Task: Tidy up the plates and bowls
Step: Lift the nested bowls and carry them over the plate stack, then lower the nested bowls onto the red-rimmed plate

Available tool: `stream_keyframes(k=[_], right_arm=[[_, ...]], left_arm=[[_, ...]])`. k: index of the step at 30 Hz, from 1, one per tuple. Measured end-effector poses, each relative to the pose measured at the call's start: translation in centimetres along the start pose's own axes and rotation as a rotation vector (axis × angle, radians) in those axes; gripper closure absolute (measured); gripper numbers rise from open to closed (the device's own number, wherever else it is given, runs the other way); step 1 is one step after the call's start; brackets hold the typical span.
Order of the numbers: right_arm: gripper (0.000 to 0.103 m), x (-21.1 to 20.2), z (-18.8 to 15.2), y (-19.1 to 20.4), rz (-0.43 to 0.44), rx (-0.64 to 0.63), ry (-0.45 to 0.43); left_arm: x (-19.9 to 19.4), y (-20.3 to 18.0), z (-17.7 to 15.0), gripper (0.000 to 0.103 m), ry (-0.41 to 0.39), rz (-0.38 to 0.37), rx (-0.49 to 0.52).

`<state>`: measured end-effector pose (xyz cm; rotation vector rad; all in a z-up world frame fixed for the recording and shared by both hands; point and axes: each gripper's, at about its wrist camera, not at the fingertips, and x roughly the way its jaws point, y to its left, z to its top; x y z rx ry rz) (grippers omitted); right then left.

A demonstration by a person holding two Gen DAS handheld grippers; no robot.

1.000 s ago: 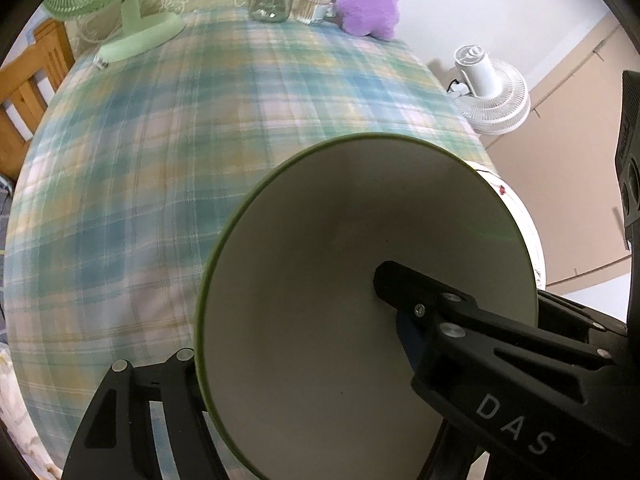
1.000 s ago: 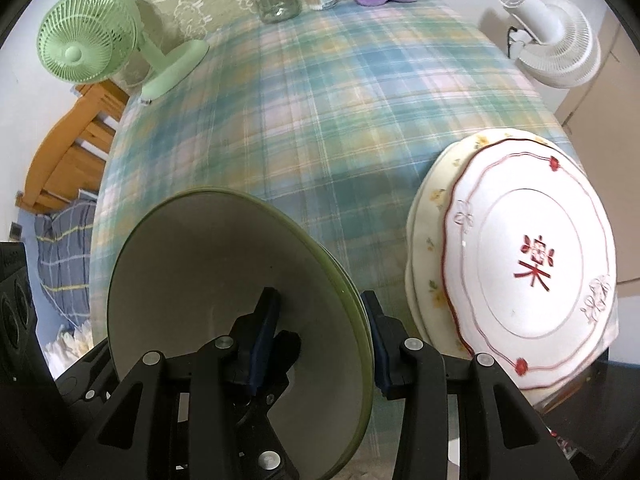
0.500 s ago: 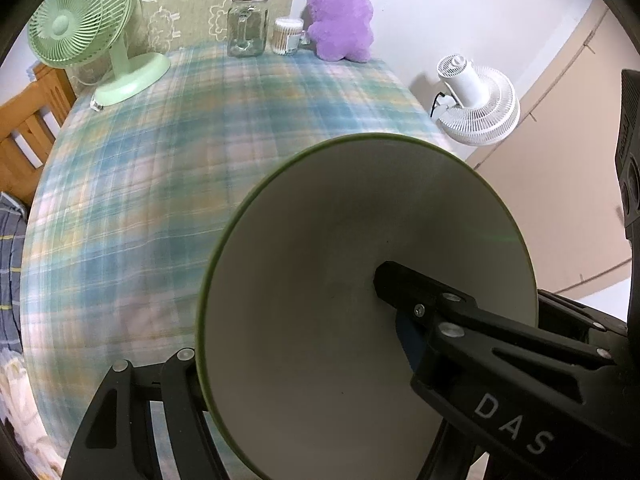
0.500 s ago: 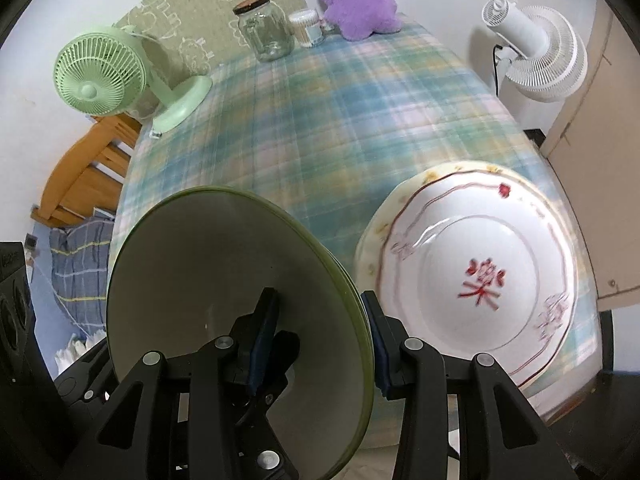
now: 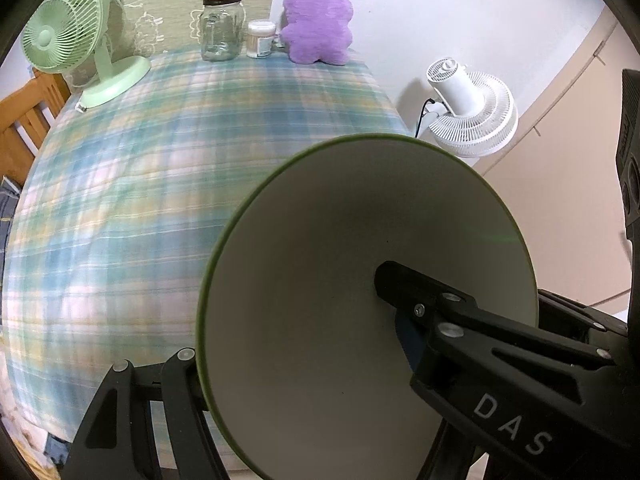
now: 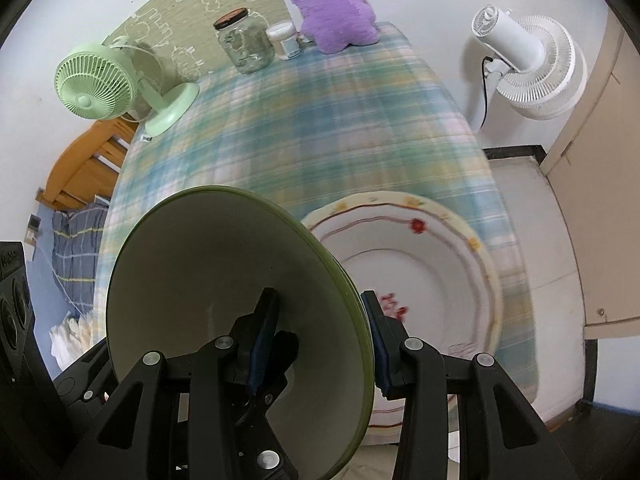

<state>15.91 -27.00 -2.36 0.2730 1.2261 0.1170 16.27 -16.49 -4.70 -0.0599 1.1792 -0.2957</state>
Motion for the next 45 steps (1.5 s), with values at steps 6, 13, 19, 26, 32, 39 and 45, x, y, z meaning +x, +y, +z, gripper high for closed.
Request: stream_keyframes(k=[6,13,19,26,32,39,45], right_arm=[[0.059,-0.1,0.6,-2.8,0.001,-0.024,0.016],[0.059,0.7,1.4,-5.1,-0.006,-0.064,0.051],[0.059,2.1,1.8,-6.5,-0.012,-0.092,0.098],[0.059,3.4,2.4,-6.6,-0.010,-0.124,0.115],[0.059,3.8,2.8,-6.5,0.006,-0.130,0.116],[0.059,4.1,2.7,-5.7,0.025,-0.142,0.112],[0.044,3.6,2.2,-5.7,0.023,-0.151,0.089]], left_arm=[[1.2,-2.4,0.1,0.028,0.003,0.004,-0.032],[3.2,-3.7,0.1,0.028,0.018,-0.001,-0.089],[4.9,-4.2,-0.2,0.028,0.050,0.002,-0.140],[5.5,-4.1,0.2,0.029,0.036,0.031,-0.170],[5.5,-3.8,0.6,0.029,0.040,0.052,-0.175],[5.1,-3.7,0.4,0.030,0.037,0.101,-0.165],[4.5,-3.9,0.0,0.024,0.015,0.200,-0.163]])
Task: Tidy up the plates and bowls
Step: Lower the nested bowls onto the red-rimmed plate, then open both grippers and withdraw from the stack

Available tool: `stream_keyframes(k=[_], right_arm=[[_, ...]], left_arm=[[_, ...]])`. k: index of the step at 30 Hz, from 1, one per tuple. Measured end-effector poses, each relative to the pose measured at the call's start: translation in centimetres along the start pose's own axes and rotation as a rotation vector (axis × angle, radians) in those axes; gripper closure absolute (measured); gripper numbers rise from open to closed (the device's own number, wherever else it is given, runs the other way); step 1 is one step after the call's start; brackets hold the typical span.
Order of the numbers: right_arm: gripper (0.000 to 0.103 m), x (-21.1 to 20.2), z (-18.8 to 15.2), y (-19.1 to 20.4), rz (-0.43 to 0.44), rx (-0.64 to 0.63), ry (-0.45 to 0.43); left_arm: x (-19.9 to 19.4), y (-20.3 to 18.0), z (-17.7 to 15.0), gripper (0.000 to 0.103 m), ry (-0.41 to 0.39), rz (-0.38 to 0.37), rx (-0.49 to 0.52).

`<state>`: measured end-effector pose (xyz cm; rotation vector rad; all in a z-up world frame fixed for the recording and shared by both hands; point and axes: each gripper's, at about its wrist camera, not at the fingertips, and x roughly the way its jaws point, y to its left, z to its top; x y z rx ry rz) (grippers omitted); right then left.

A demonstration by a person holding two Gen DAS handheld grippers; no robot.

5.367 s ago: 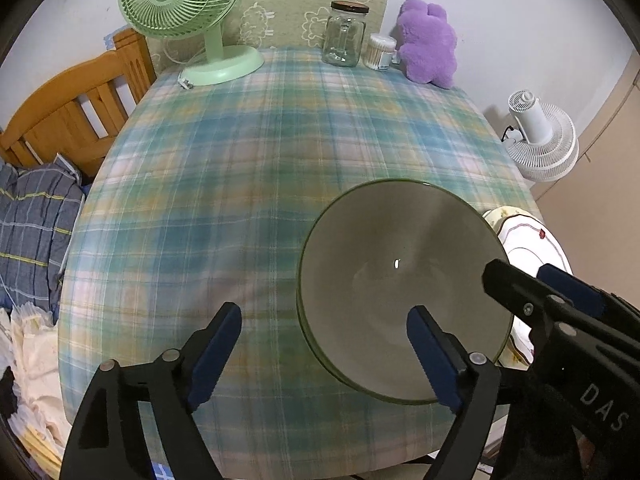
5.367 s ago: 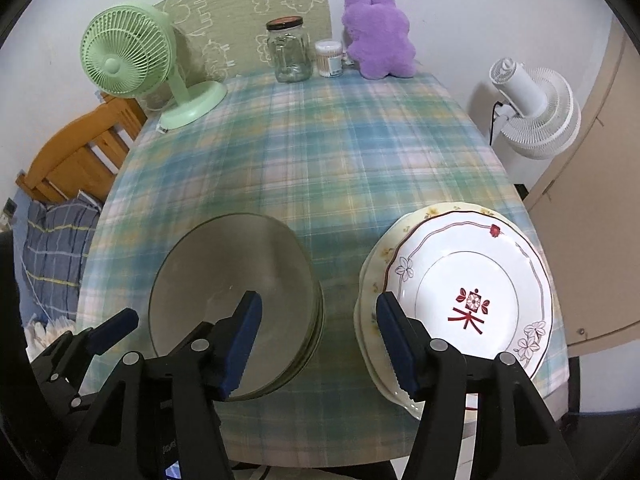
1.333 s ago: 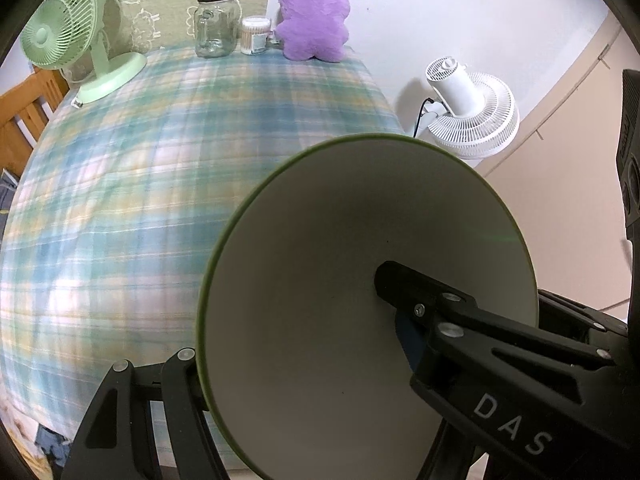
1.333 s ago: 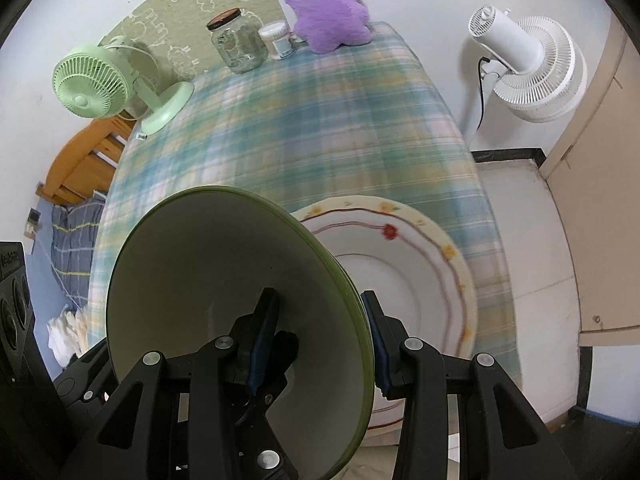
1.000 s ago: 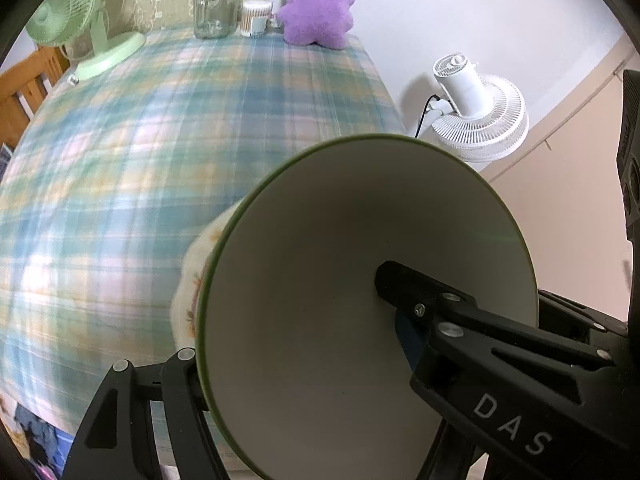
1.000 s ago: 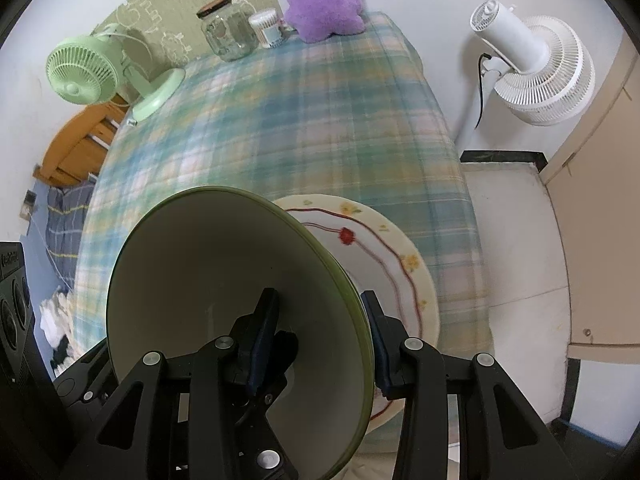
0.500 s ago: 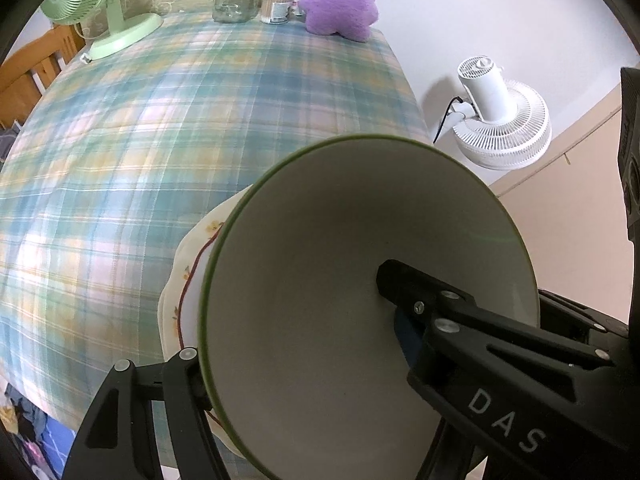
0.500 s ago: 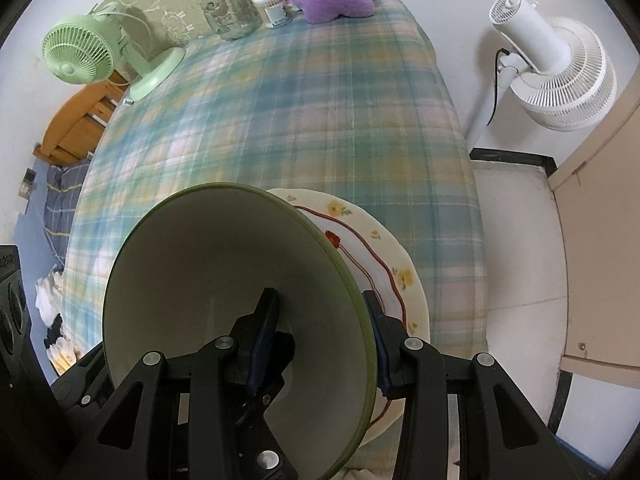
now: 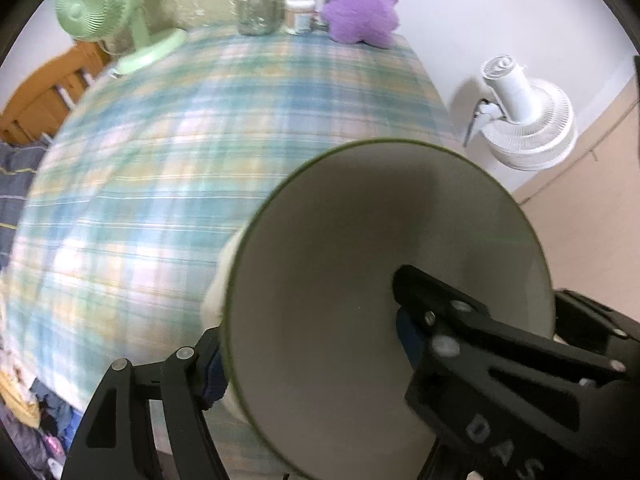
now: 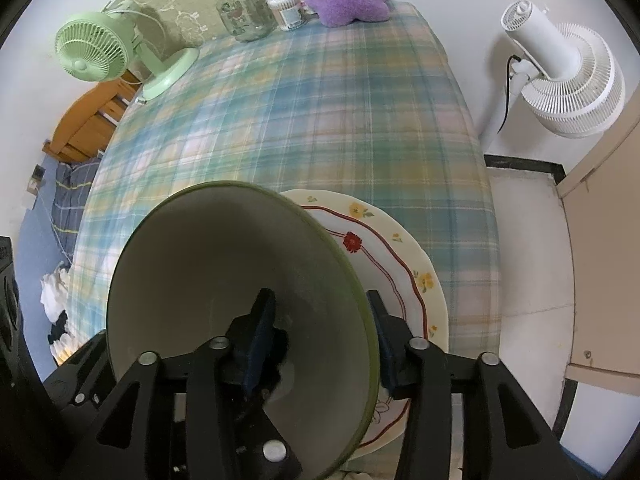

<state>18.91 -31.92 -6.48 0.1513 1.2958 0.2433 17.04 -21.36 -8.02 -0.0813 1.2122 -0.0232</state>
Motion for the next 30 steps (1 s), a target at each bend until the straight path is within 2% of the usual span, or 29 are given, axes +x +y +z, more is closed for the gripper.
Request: stream_keyframes(k=[2,7,10,18,23,27,30], right_arm=[[0.032,-0.5,-0.3,0.0,-0.021,-0.005,-0.011],[0.028,-2.0,-0.8,-0.5,-0.066,0.011,-0.054],[0.028,-3.2,-1.1,-0.6,-0.132,0.010,-0.087],[0.029,-7.2,-2.2,1.0,-0.192,0.042,-0.221],[0.029,-9.1,-3.1,4.5,-0.219,0.049,-0.306],[0.029,-9.5,-4.0,7.6,-0.228,0.080,-0.337],[0.029,-9.7,-5.3,10.1,-0.240,0.116,-0.397]], left_arm=[[-0.3,0.2,-0.1,0.020,-0.008,0.021,-0.006],[-1.6,0.5,-0.6,0.005,-0.060,0.044,-0.002],[-2.3,0.8,-0.7,0.005,-0.080,0.046,0.004],[-6.2,3.3,-0.4,0.005,-0.203,0.022,0.044],[-9.0,5.6,-1.0,0.005,-0.313,-0.002,0.150],[-10.4,9.0,-1.5,0.005,-0.351,-0.023,0.179],[-10.9,12.0,-2.0,0.005,-0.392,-0.025,0.191]])
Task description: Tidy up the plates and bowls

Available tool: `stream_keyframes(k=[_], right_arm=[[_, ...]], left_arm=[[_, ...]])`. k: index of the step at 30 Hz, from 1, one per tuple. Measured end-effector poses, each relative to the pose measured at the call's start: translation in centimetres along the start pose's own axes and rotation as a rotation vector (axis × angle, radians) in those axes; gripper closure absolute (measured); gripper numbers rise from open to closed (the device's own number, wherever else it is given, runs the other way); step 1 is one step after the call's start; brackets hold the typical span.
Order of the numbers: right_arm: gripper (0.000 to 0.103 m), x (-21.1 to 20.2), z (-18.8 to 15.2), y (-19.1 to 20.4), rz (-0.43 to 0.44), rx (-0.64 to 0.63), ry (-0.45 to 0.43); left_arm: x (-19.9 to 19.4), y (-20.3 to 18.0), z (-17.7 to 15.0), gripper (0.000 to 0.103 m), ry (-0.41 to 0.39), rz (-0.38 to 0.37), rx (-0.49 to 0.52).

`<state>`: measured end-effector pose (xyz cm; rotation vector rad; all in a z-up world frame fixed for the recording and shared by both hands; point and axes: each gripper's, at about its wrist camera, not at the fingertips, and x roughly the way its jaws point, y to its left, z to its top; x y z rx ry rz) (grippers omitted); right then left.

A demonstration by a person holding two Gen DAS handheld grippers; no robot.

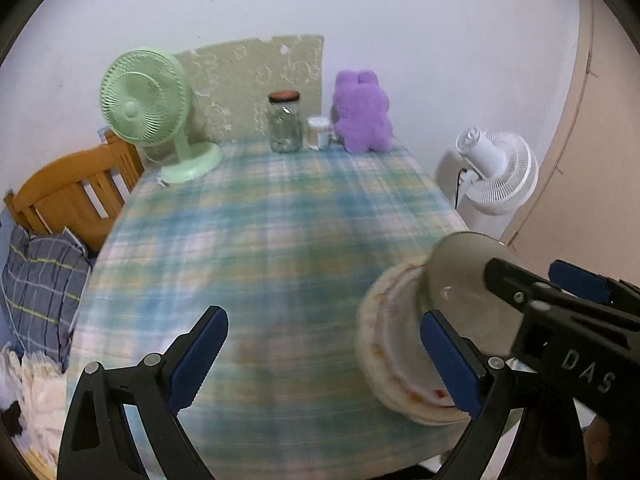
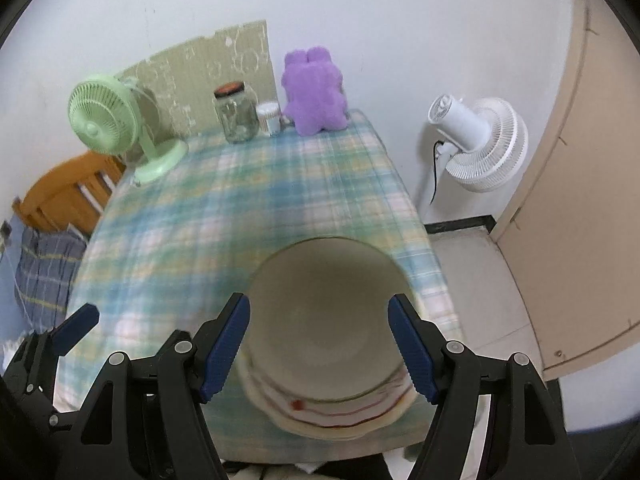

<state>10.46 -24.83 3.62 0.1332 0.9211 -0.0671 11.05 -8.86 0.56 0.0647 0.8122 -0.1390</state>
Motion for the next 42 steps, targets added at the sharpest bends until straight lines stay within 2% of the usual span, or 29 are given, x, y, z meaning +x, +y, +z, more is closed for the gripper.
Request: stream_keyframes(k=[6,10,14,18,23,29,42], right_arm=[[0.028,-0.7,-2.5,4.4,-0.002,0.031,-0.082],[0.028,-0.6,-4.0,6.8,0.011,0.012,-0.126],[0.028,-0.3,-6.1,8.4,0.022,-0.003,-0.172],[0.027,-0.2,-8.0,9.6,0.033,-0.035,-0.230],[0.021,-0.4,-10.4,10.9,0.049,-0.051,-0.271],[0.020,-0.8,-12.7,12.5,0.049,-0.085,-0.299],[0.019,-2.3,-14.2,13.1,0.023,-0.079,-0.350]], left_arm=[[-0.8,5.3,-1.9,0.005,-0.034,0.017,-0.005],[-1.2,8.3,-3.9,0.005,-0.104,0.062,-0.022],[-1.5,10.7,-5.6,0.005,-0.139,0.089,-0.081],[-2.3,12.2,-7.6,0.005,-0.178,0.131,-0.088],[-3.2,13.6,-10.1,0.005,-0.201,0.154,-0.102],[-4.0,14.6,-11.8,0.004,-0.231,0.143,-0.116],[-5.3,14.8,-12.6,0.004,-0.242,0.118,-0.094]])
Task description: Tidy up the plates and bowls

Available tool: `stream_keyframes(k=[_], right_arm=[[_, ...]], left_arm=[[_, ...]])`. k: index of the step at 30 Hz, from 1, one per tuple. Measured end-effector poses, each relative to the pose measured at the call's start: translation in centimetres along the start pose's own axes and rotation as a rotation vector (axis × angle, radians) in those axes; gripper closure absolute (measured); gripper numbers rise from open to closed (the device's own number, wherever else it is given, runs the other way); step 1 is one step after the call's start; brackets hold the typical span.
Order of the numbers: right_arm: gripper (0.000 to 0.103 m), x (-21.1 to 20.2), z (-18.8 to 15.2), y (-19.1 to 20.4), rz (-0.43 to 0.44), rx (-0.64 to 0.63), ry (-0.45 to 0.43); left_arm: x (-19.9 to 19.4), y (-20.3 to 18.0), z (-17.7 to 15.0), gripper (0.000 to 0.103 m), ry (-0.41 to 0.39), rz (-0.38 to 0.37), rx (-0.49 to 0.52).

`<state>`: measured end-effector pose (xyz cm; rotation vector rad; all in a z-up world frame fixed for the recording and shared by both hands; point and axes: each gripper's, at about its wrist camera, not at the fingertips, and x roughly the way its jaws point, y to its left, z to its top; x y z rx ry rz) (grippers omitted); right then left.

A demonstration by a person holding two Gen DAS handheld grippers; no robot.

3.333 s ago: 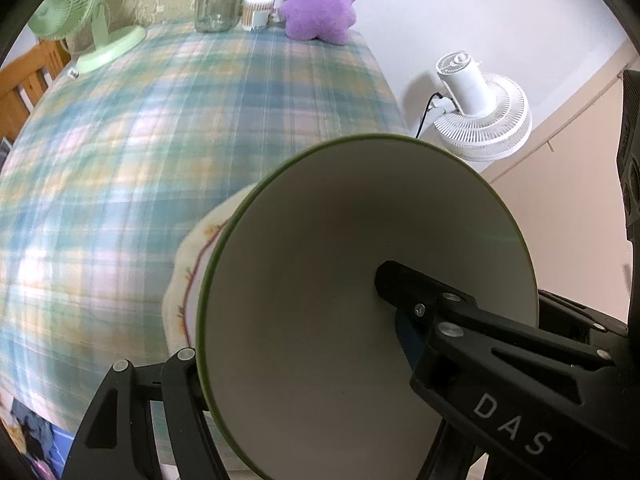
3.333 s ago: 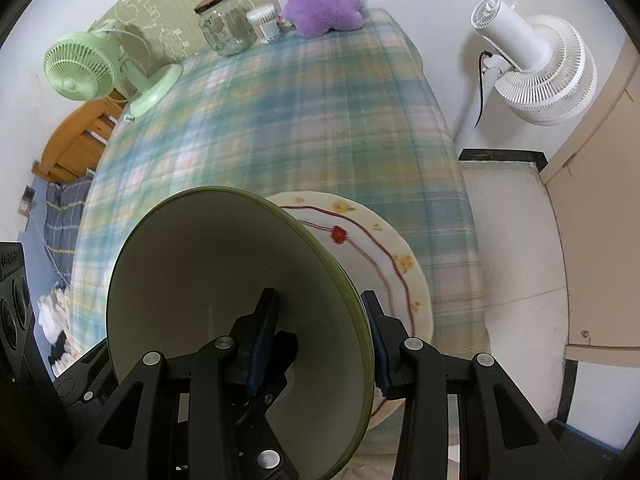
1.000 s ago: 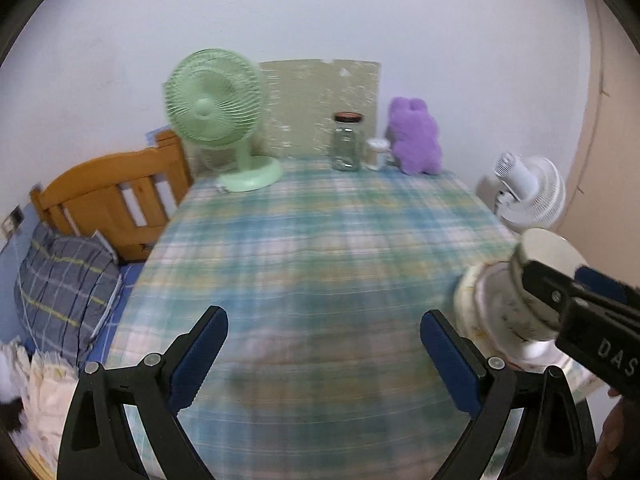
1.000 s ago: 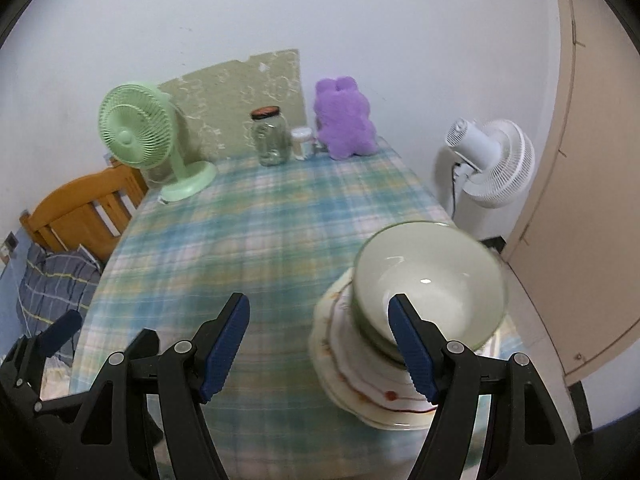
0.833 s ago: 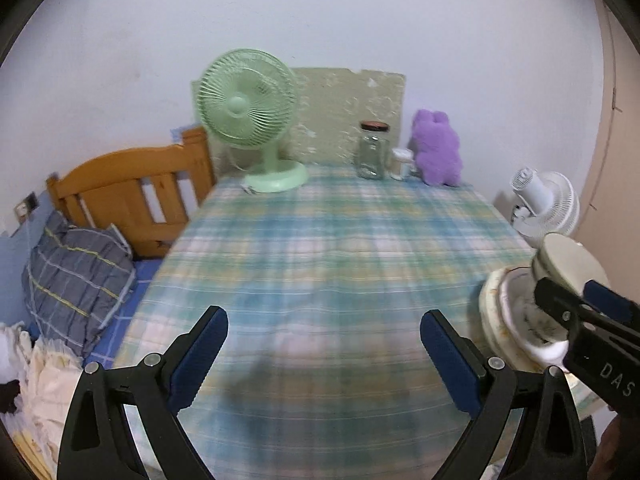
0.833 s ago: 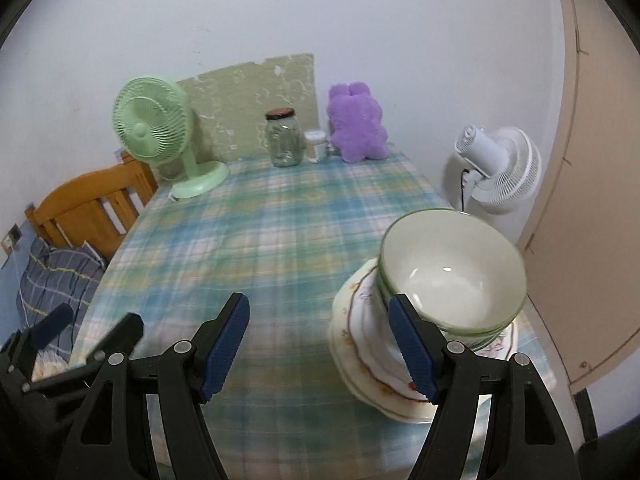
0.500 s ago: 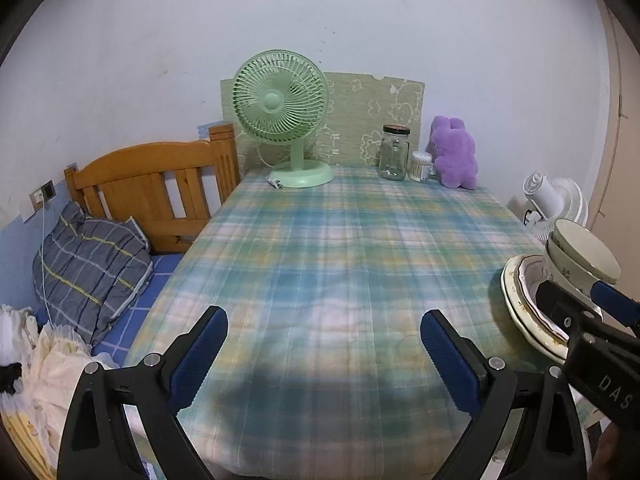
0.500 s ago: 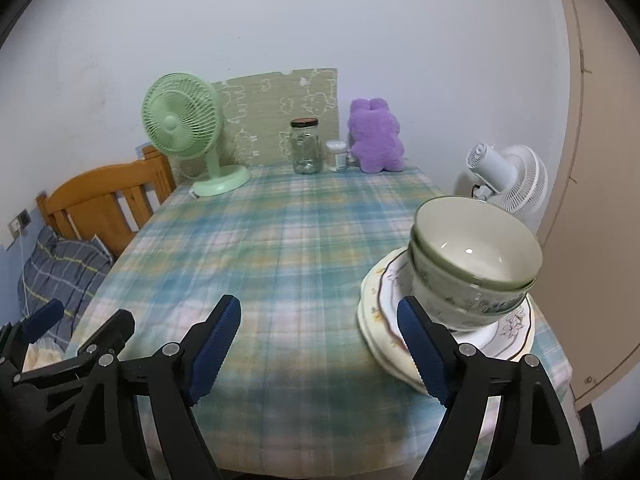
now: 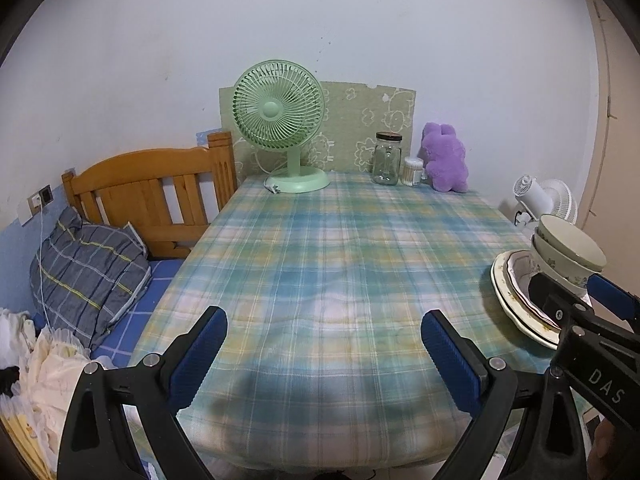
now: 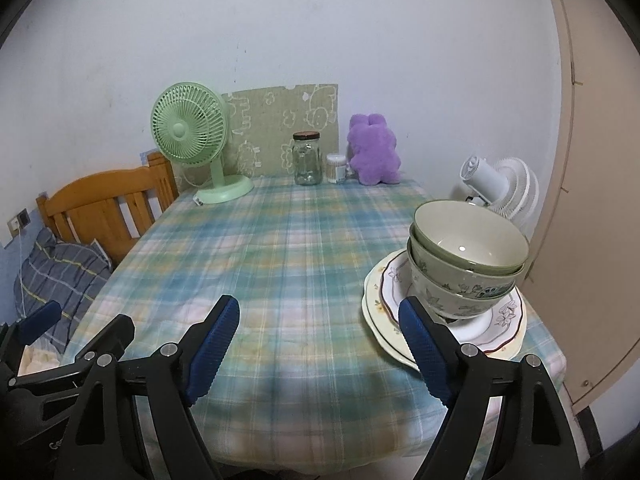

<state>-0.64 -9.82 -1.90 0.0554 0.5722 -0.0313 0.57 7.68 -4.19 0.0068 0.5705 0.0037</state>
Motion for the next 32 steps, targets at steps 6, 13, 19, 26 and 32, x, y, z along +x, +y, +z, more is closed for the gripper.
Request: stream_keyframes(k=[6,13,19,26,32], right_arm=[[0.019,-0.20,0.26,0.19,0.004,-0.014,0.000],[0.019,0.16,0.04,-0.04,-0.004,-0.011,0.018],[0.019,0.16,-0.37,-0.10,-0.003,-0.008,0.031],[0.019,0.07,-0.54,-0.11,-0.004,-0.013,0.031],[0.019,0.06,-0.57,-0.11,-0.006,-0.012,0.035]], left_arm=[[0.14,0.29,0.20,0.004,0.005,0.010,-0.018],[0.20,0.12,-0.15,0.004,0.019,0.013,-0.008],[-0.04,0.16,-0.29,0.004,0.022,0.015,-0.007],[-0.09,0.24,-0.35,0.004,0.019,0.011,-0.008],[-0.43,0.32,-0.46,0.004,0.018,0.007,-0.010]])
